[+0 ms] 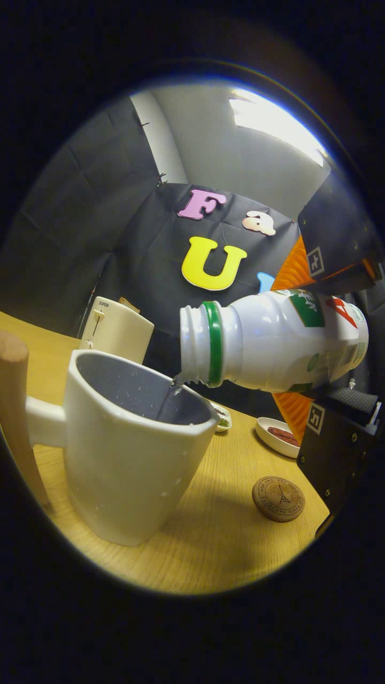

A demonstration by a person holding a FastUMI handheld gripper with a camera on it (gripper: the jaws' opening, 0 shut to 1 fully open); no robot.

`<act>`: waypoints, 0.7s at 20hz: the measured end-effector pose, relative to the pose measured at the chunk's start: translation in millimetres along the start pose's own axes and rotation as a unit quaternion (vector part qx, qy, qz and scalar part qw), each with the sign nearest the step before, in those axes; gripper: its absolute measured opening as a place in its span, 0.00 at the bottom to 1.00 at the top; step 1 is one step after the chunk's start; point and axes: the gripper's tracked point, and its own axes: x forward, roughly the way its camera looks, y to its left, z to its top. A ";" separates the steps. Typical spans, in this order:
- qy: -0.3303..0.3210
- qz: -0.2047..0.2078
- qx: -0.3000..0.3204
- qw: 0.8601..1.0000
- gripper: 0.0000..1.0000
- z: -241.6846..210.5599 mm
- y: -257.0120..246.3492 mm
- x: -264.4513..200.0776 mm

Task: Take the bottle from table, then pour the juice into the cup, finally place the bottle on the coaster

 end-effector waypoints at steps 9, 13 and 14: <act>-0.006 -0.010 -0.033 0.999 0.70 4.9 -1.9 -0.7; -0.010 -0.018 -0.048 0.999 0.70 6.1 -3.7 -0.8; -0.011 -0.021 -0.055 0.998 0.70 6.5 -4.9 -1.3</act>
